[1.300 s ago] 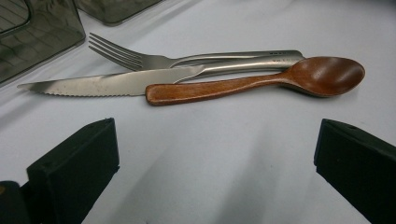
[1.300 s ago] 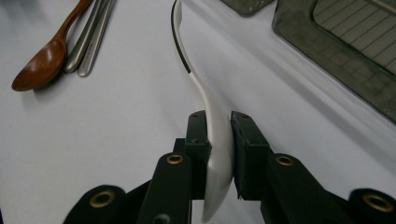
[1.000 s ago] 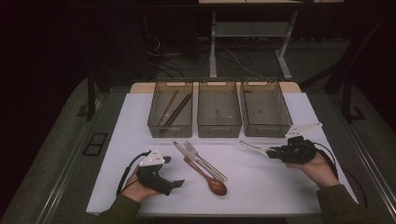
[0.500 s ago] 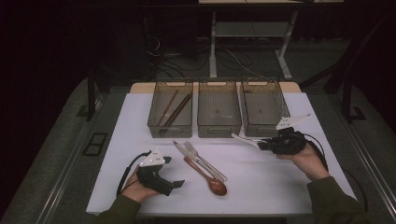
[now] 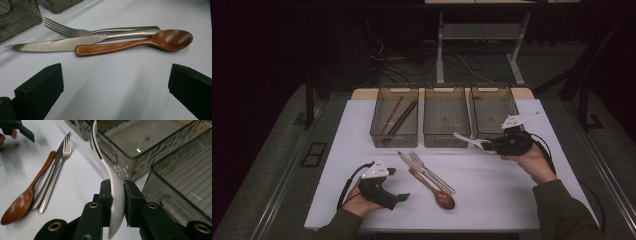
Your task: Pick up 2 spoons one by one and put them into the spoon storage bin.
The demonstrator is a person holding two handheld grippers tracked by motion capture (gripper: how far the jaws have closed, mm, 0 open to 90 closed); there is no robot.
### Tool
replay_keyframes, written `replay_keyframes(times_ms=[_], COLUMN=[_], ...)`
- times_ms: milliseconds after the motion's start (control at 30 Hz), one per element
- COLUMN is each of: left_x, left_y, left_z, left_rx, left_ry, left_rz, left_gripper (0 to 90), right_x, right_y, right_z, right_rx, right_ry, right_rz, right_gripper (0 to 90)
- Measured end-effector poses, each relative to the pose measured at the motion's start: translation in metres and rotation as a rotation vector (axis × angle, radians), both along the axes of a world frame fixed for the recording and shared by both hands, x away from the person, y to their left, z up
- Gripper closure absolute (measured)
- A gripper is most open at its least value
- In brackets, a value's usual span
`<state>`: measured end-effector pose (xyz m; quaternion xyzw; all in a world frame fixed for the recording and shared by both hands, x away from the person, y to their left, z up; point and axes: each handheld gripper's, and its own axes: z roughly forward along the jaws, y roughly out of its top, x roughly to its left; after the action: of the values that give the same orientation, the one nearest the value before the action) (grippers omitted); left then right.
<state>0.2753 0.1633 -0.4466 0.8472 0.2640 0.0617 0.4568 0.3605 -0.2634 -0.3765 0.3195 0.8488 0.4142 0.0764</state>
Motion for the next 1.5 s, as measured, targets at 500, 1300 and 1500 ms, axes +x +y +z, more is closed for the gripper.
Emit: replay_keyframes(times_ms=[500, 1300, 1500], left_x=[0.0, 0.0, 0.0], left_y=[-0.001, -0.001, -0.001], left_z=[0.0, 0.0, 0.0], left_rx=[-0.002, -0.008, -0.002], left_ry=[0.003, 0.0, -0.004], left_rz=[0.0, -0.006, -0.011], left_gripper=[0.0, 0.0, 0.0], right_x=[0.025, 0.074, 0.082], right_y=[0.024, 0.073, 0.084], right_z=[0.008, 0.007, -0.001], right_rx=[-0.006, -0.047, -0.076], right_ry=[-0.027, -0.004, 0.016], right_rz=[0.002, -0.008, -0.002], right_gripper=[77.6, 77.6, 77.6])
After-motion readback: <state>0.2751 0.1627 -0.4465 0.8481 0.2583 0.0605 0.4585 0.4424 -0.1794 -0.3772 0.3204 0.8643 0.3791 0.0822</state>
